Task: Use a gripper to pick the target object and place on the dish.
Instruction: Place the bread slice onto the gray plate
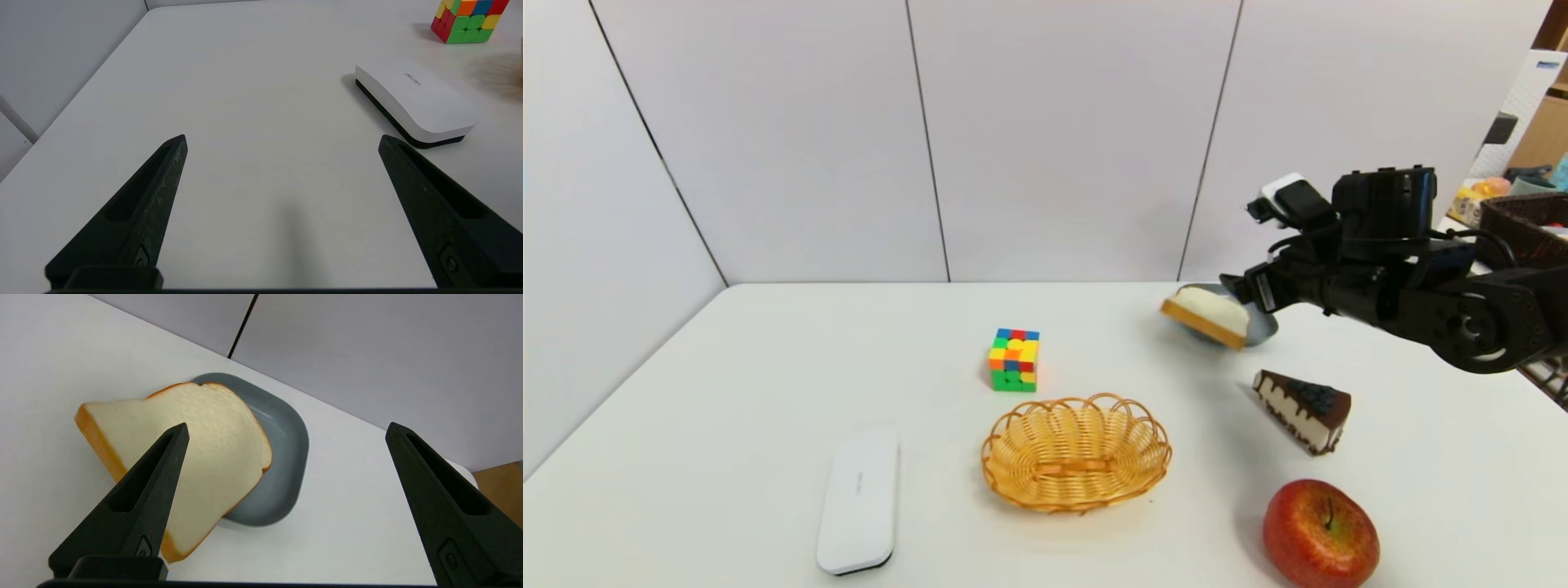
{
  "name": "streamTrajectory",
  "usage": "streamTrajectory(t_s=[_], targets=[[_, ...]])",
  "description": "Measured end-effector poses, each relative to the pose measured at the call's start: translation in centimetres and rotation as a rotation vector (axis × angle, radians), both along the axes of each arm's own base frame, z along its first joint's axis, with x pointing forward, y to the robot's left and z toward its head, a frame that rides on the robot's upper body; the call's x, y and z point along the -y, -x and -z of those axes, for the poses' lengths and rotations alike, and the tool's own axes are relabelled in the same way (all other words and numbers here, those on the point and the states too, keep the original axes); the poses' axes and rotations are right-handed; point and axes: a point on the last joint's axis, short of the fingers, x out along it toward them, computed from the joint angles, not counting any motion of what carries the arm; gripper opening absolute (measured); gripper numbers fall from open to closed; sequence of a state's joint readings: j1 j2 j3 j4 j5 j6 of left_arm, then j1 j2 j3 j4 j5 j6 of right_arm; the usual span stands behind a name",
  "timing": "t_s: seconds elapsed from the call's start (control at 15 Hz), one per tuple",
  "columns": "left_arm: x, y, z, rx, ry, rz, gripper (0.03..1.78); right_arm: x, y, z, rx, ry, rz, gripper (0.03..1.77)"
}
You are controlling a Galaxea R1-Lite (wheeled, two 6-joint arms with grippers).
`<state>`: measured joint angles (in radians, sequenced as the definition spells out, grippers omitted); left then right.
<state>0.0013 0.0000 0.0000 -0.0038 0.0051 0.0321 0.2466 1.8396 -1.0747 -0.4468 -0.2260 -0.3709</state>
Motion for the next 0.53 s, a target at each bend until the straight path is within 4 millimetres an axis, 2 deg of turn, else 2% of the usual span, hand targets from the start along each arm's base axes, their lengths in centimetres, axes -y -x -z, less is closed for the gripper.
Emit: streamTrajectory(t_s=[0.53], targets=[[0.0,0.0,0.0,0.0,0.0,0.0,1.69,0.7,1.9,-3.1,0.081,-0.018,0.007,1.69]])
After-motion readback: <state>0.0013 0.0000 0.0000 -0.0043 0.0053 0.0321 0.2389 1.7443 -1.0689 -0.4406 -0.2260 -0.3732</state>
